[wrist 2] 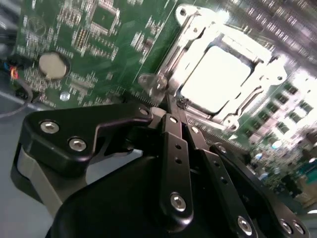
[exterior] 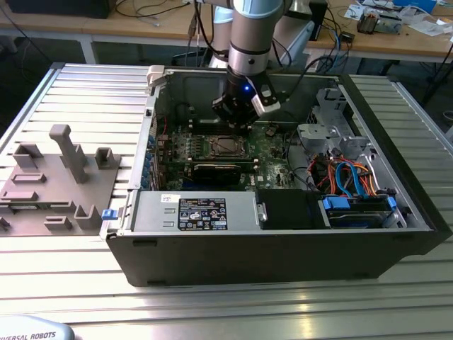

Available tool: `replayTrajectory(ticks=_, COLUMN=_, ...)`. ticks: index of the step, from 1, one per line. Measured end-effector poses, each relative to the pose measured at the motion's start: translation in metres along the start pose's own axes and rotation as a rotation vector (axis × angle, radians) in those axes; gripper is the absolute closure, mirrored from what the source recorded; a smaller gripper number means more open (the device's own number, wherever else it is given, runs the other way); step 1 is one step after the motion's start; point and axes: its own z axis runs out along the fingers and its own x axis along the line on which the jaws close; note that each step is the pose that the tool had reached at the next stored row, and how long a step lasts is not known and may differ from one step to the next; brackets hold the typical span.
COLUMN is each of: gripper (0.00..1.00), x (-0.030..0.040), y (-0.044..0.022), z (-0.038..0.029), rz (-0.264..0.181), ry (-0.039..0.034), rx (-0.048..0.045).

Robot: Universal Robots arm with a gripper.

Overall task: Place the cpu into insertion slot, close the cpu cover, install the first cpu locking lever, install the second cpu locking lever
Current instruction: 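Install the first cpu locking lever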

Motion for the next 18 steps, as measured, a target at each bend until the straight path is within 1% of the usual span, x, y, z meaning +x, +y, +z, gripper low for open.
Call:
replayTrajectory(ticks=1, gripper=0.89, x=0.0001, y=-0.0095, z=-0.0002, rz=0.0, ry=0.0, rx=0.0001)
replayTrajectory(ticks=2, gripper=0.89, x=0.0, y=-0.0157, z=-0.0004, rz=0.0, ry=0.0, rx=0.0)
replayTrajectory(ticks=6, gripper=0.89, x=0.0, y=-0.0354, z=-0.0008, rz=0.0, ry=-0.0001, rx=0.0)
replayTrajectory(ticks=8, gripper=0.89, x=0.0, y=-0.037, z=-0.0017, rz=0.0, ry=0.0, rx=0.0002)
replayTrajectory(ticks=10, gripper=0.89, x=0.0001, y=-0.0376, z=-0.0073, rz=0.0, ry=-0.0001, rx=-0.0002)
replayTrajectory(ticks=12, gripper=0.89, x=0.0003, y=-0.0375, z=-0.0167, rz=0.0, ry=-0.0001, rx=-0.0002)
replayTrajectory(ticks=13, gripper=0.89, x=0.0004, y=-0.0373, z=-0.023, rz=0.0, ry=-0.0001, rx=0.0)
replayTrajectory(ticks=14, gripper=0.89, x=0.0005, y=-0.0372, z=-0.0272, rz=0.0, ry=0.0, rx=-0.0001)
replayTrajectory(ticks=15, gripper=0.89, x=0.0006, y=-0.037, z=-0.0342, rz=0.0, ry=-0.0001, rx=-0.0003)
replayTrajectory(ticks=18, gripper=0.89, x=0.0009, y=-0.0367, z=-0.0481, rz=0.0, ry=-0.0001, rx=-0.0008)
